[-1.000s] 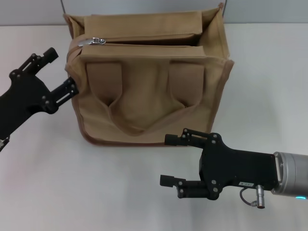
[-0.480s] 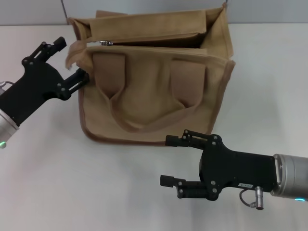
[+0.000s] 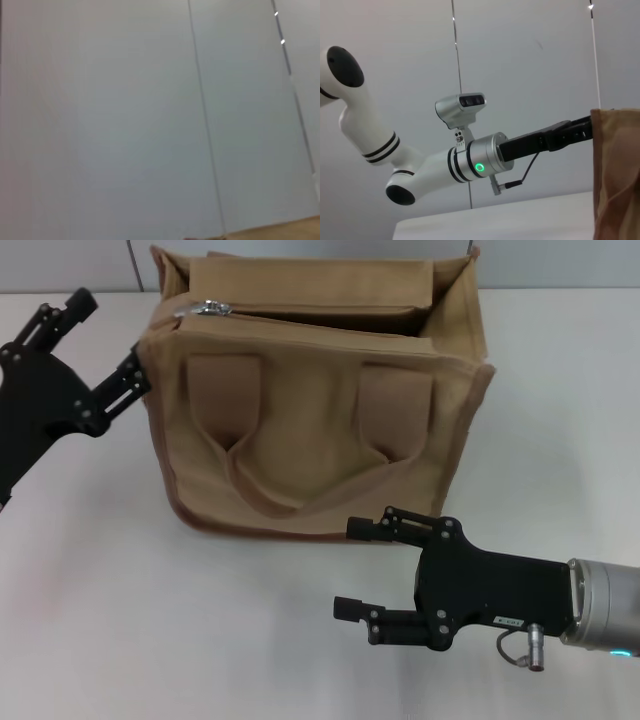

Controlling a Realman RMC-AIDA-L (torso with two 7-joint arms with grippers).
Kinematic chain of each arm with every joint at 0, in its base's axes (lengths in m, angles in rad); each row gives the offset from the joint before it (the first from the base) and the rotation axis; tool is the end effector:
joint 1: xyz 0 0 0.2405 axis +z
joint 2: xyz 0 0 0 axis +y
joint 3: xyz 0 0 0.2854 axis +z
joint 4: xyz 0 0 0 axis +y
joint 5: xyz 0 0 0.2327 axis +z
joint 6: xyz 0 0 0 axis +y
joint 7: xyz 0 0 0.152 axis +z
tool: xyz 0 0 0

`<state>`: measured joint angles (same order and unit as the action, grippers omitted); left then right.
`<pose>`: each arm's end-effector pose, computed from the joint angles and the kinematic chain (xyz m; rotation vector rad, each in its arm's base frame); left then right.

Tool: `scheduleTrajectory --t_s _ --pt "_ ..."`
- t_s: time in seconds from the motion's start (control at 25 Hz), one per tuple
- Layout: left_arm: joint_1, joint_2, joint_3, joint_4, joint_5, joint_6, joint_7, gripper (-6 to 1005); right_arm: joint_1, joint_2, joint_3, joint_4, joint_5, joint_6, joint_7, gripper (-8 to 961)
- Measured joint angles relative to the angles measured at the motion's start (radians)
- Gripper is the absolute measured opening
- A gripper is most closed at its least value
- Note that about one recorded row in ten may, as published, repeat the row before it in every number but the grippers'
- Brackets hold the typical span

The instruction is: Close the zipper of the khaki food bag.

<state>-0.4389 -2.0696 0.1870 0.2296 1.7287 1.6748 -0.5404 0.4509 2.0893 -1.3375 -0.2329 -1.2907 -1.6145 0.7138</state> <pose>-0.3338 0.3241 -0.0014 -1.9875 -0.1796 -1.0393 0.2796 0.2734 -0.1098 -2.7564 0.2027 1.1207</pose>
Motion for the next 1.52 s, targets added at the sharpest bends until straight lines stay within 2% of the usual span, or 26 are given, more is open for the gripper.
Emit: scheduleTrajectory --t_s 0.2,0.48,0.56,0.68,0.92,1.08,1.32,1.52 --pt "0.024 0.0 0.0 0.019 -0.033 -0.004 0.0 703 0.002 0.0 0.002 0.0 0.001 0.005 0.0 764" --pt "0.046 0.003 0.003 0.051 -0.035 -0.084 -0.039 693 0.01 0.0 0.011 -0.001 0.001 0.01 0.001 762" --pt "0.043 0.003 0.01 0.054 -0.031 -0.117 -0.05 690 0.013 0.001 0.013 -0.004 0.001 0.014 0.001 762" --pt "0.023 0.004 0.072 0.074 -0.017 -0.174 -0.102 686 0.018 0.001 0.013 -0.004 0.002 0.015 0.003 761" --pt "-0.004 0.0 0.187 0.111 -0.021 -0.158 -0.116 677 0.024 0.002 0.012 0.0 0.002 0.016 0.004 759" --pt "-0.017 -0.002 0.184 0.11 -0.032 -0.151 -0.117 671 0.024 0.002 0.012 0.001 0.002 0.015 0.004 758" --pt "-0.029 -0.008 0.184 0.071 -0.172 -0.151 -0.111 663 0.016 0.002 0.012 0.006 0.002 0.006 0.004 756" --pt "-0.037 -0.009 0.185 0.061 -0.181 -0.167 -0.114 656 0.018 0.003 0.012 0.017 0.002 0.005 0.005 755"
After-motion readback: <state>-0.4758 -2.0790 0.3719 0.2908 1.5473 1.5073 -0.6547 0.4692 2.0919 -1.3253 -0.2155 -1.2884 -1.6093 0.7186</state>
